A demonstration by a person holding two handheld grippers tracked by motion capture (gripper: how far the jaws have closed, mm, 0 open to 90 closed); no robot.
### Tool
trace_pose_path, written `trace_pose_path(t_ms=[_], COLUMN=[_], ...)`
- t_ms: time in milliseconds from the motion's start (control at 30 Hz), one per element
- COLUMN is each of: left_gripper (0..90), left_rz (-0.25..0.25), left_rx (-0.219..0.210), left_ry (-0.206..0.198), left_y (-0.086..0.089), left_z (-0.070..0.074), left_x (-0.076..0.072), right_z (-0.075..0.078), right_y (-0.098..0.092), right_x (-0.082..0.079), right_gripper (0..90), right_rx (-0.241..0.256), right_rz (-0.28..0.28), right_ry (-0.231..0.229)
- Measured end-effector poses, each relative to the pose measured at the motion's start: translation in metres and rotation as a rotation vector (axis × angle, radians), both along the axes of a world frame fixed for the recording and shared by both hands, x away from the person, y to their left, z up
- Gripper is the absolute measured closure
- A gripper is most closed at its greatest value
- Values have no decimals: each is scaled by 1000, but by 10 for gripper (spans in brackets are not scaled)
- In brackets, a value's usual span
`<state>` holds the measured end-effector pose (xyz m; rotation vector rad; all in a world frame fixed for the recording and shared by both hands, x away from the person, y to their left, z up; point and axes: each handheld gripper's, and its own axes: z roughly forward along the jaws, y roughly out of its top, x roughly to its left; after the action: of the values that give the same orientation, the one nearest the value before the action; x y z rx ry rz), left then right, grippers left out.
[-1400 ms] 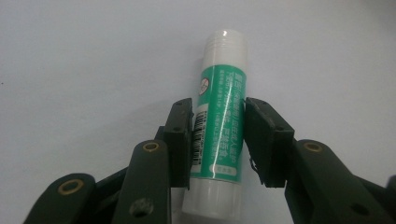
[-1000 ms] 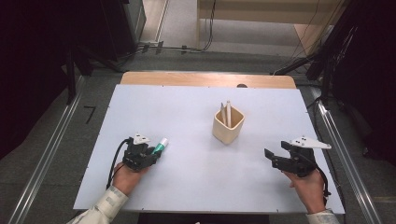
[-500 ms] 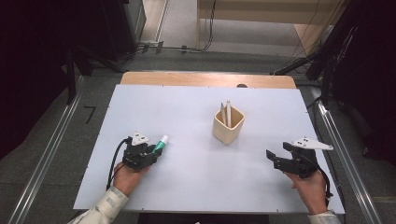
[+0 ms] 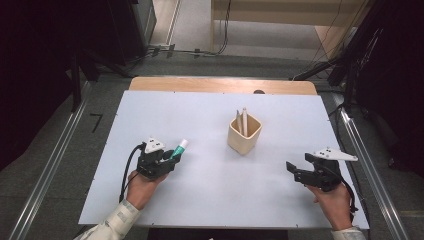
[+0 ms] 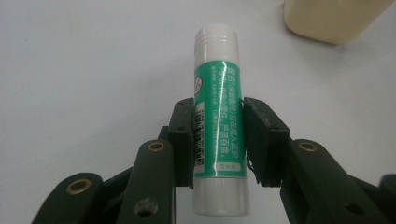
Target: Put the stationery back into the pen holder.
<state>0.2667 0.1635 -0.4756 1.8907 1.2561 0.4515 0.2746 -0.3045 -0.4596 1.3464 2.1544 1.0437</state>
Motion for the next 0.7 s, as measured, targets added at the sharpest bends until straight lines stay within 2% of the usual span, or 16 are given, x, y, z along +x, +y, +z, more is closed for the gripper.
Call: trace_pose_path(t_ms=[700], left_gripper=[665], left_rz=[-62], left_rx=[-64], left_ry=[-61], left_y=[-35], left_z=[28], left_x=[16], right_z=[-4], right_y=[1], right_x=[3], right_gripper=[172], right_rx=[-13], right_rz=[7], right_ry=[26])
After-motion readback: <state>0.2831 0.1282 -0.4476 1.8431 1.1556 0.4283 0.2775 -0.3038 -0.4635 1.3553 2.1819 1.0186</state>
